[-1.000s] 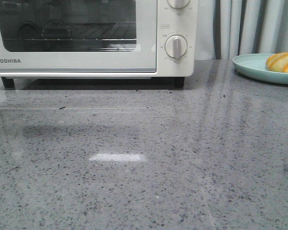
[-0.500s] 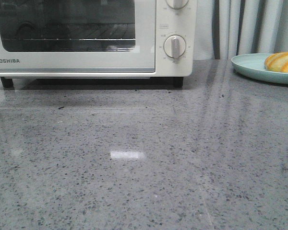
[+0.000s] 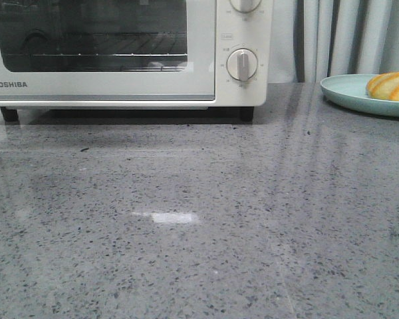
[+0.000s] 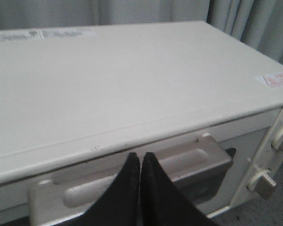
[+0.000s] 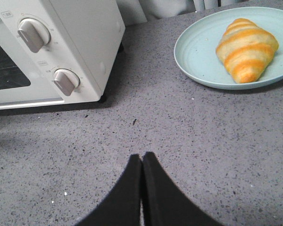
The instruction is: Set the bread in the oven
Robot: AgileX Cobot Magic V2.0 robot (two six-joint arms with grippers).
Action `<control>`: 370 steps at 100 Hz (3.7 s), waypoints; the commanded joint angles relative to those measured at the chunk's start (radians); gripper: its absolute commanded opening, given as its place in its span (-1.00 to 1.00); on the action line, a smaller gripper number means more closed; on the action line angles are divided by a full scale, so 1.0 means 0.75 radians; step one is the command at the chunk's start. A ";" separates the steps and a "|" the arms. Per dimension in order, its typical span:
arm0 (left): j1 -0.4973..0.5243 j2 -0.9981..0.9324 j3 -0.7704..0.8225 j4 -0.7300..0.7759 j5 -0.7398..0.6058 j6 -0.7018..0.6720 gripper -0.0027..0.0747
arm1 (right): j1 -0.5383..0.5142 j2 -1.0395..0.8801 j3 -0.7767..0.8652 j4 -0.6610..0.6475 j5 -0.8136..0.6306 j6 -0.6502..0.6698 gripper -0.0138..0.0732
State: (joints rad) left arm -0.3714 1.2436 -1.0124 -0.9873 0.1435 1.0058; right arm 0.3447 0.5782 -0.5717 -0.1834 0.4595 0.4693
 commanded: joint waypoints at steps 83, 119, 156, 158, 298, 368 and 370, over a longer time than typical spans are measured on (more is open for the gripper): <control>-0.013 -0.224 0.354 0.012 0.055 0.002 -0.99 | 0.003 0.007 -0.047 0.017 -0.112 -0.010 -0.84; -0.013 -0.367 0.589 -0.089 0.215 0.000 -0.99 | 0.003 0.007 -0.047 0.017 -0.201 -0.010 -0.84; -0.013 -0.367 0.637 -0.093 0.296 0.000 -0.99 | 0.003 0.010 -0.047 -0.004 -0.202 -0.010 -0.84; -0.013 -0.367 0.637 -0.093 0.305 0.000 -0.99 | 0.003 0.014 -0.047 -0.013 -0.206 -0.010 -0.84; -0.013 -1.184 0.631 -0.229 0.367 0.000 -0.99 | -0.546 1.518 -0.978 0.311 0.075 -0.405 -0.84; -0.013 -1.184 0.631 -0.241 0.363 0.000 -0.99 | 0.647 1.131 -1.133 0.121 -0.279 -0.607 -0.84; -0.013 -1.184 0.631 -0.241 0.363 0.000 -0.99 | 0.657 1.158 -1.148 0.121 -0.266 -0.607 -0.84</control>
State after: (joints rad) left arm -0.3780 0.3461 -0.5091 -1.1311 0.4499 1.0096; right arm 0.7916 1.4024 -1.3710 -0.0602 0.3031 0.0225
